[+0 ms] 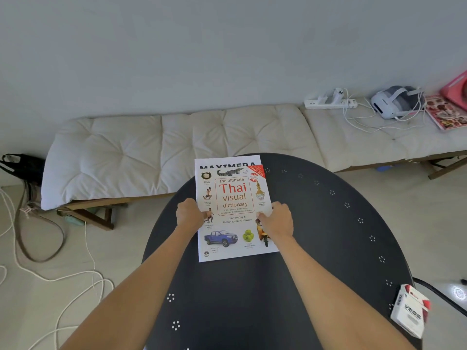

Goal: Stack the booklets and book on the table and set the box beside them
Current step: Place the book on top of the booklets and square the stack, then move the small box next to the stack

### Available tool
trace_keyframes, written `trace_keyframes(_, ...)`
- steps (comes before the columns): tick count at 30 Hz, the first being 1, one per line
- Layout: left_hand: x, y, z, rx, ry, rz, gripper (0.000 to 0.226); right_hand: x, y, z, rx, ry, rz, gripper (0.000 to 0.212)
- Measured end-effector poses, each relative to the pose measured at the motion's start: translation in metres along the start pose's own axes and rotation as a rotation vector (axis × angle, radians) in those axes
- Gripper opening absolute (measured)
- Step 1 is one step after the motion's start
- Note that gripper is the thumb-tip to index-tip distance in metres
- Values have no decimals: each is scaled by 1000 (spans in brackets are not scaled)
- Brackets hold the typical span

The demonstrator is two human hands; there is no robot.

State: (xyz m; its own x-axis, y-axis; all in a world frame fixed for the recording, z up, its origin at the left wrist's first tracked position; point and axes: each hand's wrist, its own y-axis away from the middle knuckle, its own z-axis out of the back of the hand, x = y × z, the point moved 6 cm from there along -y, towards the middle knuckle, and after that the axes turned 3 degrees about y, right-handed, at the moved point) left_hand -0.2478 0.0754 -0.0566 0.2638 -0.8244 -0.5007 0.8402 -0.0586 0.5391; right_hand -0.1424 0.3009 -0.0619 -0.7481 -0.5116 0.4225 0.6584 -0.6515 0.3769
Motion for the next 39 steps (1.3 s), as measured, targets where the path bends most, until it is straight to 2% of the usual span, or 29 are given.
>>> trace_keyframes(5, 6, 4, -7, -60, 78, -4, 29, 6, 7, 1, 5, 101, 65, 36)
trace_keyframes(8, 9, 7, -6, -61, 72, -10, 37, 1, 8, 3, 73, 62, 106, 35)
trace_keyframes(12, 4, 31, -8, -54, 55, -53, 38, -19, 20, 13, 113, 47, 143, 40)
trace_keyframes(15, -2, 53, -11, -113, 9, -150, 43, -38, 38, 24, 76, 30, 112, 55)
trace_keyframes(18, -10, 83, -23, -135, -61, -279, 51, -64, 57, 45, -46, 48, 95, 52)
trace_keyframes(21, -17, 119, -55, -66, -143, -432, 58, -104, 76, 69, -171, 100, 45, 47)
trace_keyframes(25, -30, 163, -114, 39, -365, -680, 62, -170, 95, 103, -287, 199, -62, 48)
trace_keyframes(28, -36, 186, -156, 97, -515, -838, 65, -222, 108, 127, -324, 239, -173, 50)
trace_keyframes(30, -34, 193, -179, 129, -591, -903, 76, -252, 114, 136, -328, 256, -230, 52)
trace_keyframes(33, -26, 195, -206, 181, -649, -934, 91, -289, 122, 143, -335, 213, -267, 54)
trace_keyframes(39, -14, 189, -220, 110, -717, -915, 80, -325, 131, 132, -250, 172, -355, 63)
